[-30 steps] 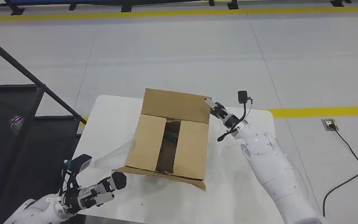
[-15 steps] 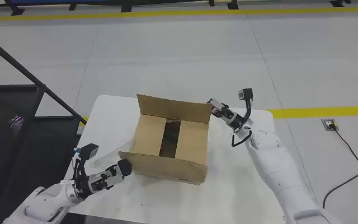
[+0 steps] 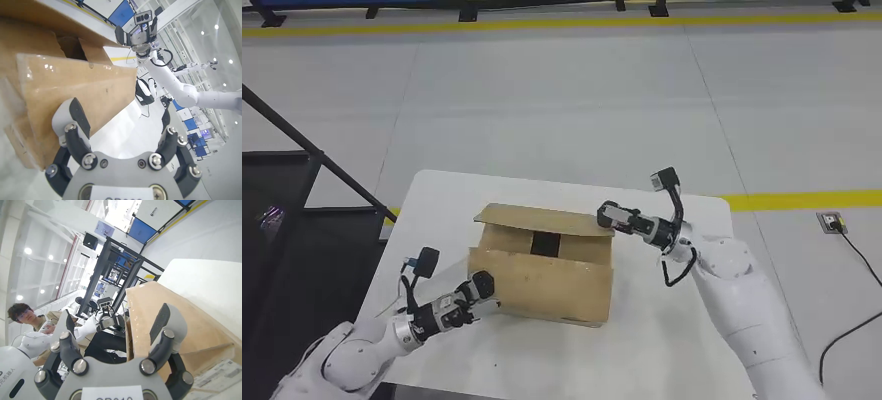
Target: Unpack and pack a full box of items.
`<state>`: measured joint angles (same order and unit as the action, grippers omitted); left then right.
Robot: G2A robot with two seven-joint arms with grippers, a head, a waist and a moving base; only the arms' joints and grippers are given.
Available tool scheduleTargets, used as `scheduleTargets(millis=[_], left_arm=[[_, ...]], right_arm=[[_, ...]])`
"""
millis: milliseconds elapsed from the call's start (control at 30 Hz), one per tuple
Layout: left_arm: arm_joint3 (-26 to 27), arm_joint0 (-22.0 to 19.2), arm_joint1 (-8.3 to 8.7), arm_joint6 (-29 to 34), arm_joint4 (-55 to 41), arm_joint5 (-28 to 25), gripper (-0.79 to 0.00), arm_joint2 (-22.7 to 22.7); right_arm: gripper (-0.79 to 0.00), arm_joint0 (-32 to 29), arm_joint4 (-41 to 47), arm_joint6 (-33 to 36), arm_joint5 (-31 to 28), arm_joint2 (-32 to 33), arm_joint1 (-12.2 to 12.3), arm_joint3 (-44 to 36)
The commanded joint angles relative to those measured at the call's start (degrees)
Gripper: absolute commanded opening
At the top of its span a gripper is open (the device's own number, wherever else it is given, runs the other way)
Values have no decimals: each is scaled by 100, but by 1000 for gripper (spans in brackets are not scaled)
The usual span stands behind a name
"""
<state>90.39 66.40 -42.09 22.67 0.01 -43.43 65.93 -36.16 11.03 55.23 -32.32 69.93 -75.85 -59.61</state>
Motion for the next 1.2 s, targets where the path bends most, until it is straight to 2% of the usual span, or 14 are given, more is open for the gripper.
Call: scheduleTargets(millis=[0,133,233,533,833,1000,1167], left_arm=[[-6,-47,-39,-97,173,74,0,-56],[-26,-131,-130,-401,556,239,0,-156],[-39,-179,-199,-622,791,366,0,-236],[-76,-241,-342,-893,1104,350,0,-340],[-96,-214,-416,-1032,1221,280,0,-213],[-156,65,-388,-1608,1459,221,0,271],[-402,801,-308,-2382,1664,204,0,1057]], right_arm=[[0,-123,-292,-110,479,1,32,-325],[0,-405,-751,-504,1341,-19,75,-915],[0,-564,-823,-615,1744,-28,93,-1239],[0,-1100,-888,-537,2008,-67,161,-1822],[0,-1176,-641,-485,1974,-130,174,-1540],[0,-1078,-502,-497,1811,-184,163,-1301],[0,-1057,-555,-564,1759,-190,165,-1264]])
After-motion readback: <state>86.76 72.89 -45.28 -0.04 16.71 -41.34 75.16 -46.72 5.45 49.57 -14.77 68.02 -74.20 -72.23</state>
